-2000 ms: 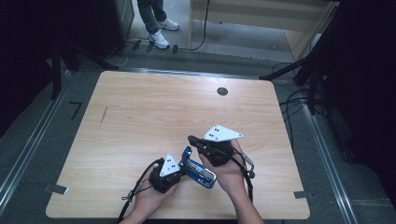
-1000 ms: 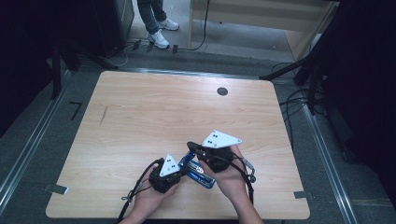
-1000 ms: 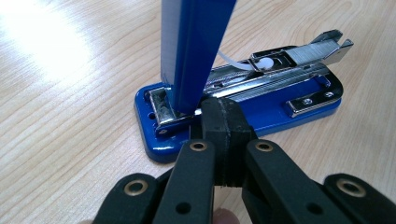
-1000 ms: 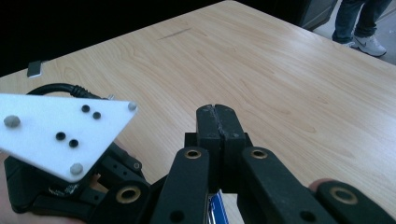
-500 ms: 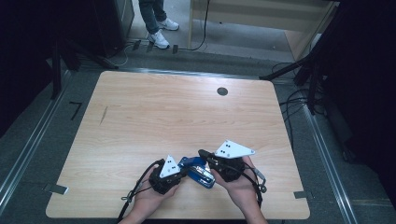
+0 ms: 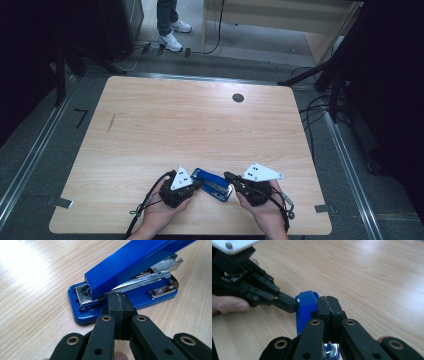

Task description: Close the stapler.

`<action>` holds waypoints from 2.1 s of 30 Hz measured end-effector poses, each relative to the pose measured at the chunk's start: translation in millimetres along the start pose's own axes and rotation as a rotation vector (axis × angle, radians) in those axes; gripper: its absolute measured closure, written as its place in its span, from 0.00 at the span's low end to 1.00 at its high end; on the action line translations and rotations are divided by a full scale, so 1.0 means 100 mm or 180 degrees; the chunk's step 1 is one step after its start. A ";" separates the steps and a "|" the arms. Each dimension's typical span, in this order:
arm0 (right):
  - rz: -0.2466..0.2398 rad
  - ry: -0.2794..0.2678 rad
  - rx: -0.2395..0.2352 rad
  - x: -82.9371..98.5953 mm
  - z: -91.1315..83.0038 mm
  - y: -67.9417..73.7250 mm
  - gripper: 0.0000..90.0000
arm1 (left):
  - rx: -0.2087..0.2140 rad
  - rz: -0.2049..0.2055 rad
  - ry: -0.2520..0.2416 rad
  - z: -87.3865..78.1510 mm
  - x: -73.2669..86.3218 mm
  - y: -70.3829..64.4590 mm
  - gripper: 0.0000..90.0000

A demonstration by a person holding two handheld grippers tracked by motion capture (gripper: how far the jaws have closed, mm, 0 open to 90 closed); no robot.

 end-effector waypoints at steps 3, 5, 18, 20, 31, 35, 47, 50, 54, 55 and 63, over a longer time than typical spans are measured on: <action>0.0055 0.0012 -0.0002 0.08 -0.01 -0.01 1.00 | 0.0016 0.0029 0.0006 0.00 0.00 -0.01 1.00; 0.0103 0.0025 0.0000 0.14 -0.01 -0.01 1.00 | 0.0014 0.0024 0.0006 0.00 0.00 -0.01 1.00; 0.0160 -0.0061 0.0056 0.29 -0.06 0.03 1.00 | 0.0011 0.0018 0.0023 0.00 0.01 -0.01 1.00; 0.0115 -0.0045 0.0130 0.32 -0.04 0.03 1.00 | 0.0009 0.0019 0.0024 0.00 0.01 -0.01 1.00; 0.0106 -0.0074 0.0109 0.38 -0.01 0.06 1.00 | 0.0003 0.0010 0.0023 0.00 0.01 0.00 1.00; 0.0226 -0.0103 0.0048 0.38 -0.01 0.05 1.00 | -0.0003 0.0014 0.0019 0.00 0.01 0.00 1.00; 0.0334 -0.0169 0.0182 0.31 -0.09 0.03 1.00 | -0.0028 -0.0018 0.0010 -0.01 0.00 0.01 1.00; 0.0375 -0.0197 0.0172 0.33 -0.10 0.06 1.00 | -0.0019 -0.0025 -0.0005 -0.01 0.00 0.01 1.00; 0.0345 -0.0203 0.0245 0.35 -0.11 0.10 1.00 | -0.0018 -0.0009 -0.0040 -0.02 0.00 0.01 1.00; 0.0345 -0.0189 0.0254 0.36 -0.12 0.10 1.00 | -0.0023 -0.0011 -0.0044 -0.03 0.00 0.01 1.00; 0.0382 -0.0088 0.0142 0.48 -0.10 0.22 1.00 | -0.0018 -0.0172 -0.0150 -0.10 0.01 0.06 1.00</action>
Point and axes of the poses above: each handheld gripper's, and its own axes: z roughly forward along the jaws, x roughly out of its underside, y roughly to its left, the point moved 10 cm from there along z, roughly forward along the jaws, and after that the axes turned 4 degrees about z, right-handed, at the moved point
